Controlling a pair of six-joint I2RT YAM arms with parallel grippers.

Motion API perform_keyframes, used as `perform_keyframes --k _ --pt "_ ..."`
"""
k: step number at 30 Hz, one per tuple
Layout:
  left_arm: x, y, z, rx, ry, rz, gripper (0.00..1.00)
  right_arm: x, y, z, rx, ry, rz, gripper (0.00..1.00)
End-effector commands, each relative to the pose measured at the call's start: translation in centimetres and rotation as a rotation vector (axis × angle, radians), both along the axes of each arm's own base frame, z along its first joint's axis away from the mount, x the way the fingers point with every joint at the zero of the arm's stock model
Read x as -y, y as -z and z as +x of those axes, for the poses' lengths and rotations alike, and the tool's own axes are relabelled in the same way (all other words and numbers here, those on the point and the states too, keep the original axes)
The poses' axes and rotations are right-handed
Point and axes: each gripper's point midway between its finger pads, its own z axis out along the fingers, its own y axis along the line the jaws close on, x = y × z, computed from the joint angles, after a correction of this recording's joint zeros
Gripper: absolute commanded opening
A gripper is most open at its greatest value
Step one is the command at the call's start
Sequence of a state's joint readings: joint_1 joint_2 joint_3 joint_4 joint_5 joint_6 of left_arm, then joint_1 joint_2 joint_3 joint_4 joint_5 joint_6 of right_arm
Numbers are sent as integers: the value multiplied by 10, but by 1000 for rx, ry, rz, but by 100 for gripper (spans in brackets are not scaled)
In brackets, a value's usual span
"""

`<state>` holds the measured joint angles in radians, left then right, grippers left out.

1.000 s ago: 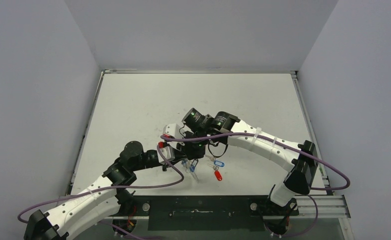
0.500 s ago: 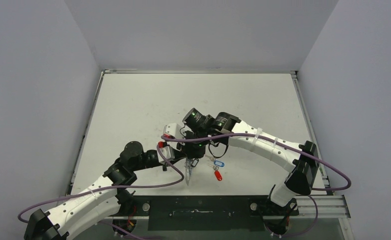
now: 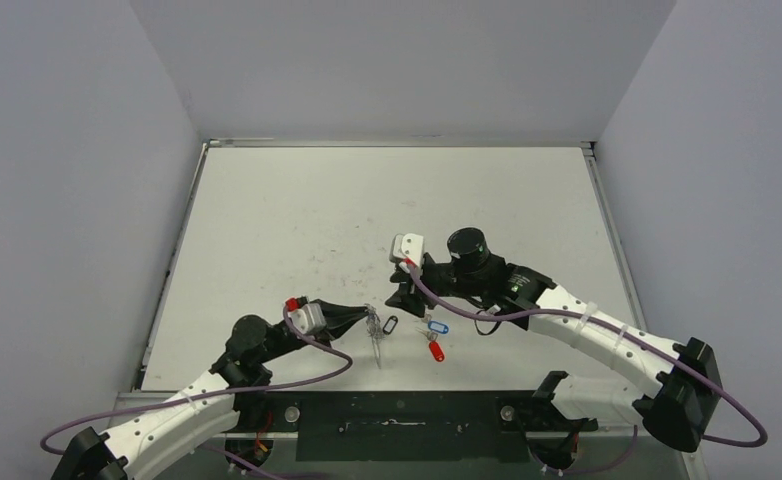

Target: Put the keys on the keyring

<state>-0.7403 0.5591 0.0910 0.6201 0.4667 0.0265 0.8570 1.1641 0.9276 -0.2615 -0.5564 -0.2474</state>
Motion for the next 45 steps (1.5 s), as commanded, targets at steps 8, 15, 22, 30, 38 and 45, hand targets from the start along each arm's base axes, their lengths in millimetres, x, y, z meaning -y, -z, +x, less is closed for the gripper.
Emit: perform_keyframes --k 8,15,22,30,38,45 --pt "-8 -51 -3 93 -21 -214 0 -37 -28 -11 49 -135 304 44" --pt "-7 -51 -3 90 -19 -213 0 -46 -23 -18 20 -192 330 38" --pt "-7 -52 -3 87 -18 -211 0 -51 -18 -27 -10 -263 339 28" --pt "-7 -52 -3 87 -20 -212 0 -53 -18 -32 -21 -304 340 0" --pt "-9 -51 -1 76 -38 -200 0 -45 -22 -34 15 -295 328 0" --pt "-11 -53 -1 82 -44 -190 0 -36 -21 -30 53 -257 279 0"
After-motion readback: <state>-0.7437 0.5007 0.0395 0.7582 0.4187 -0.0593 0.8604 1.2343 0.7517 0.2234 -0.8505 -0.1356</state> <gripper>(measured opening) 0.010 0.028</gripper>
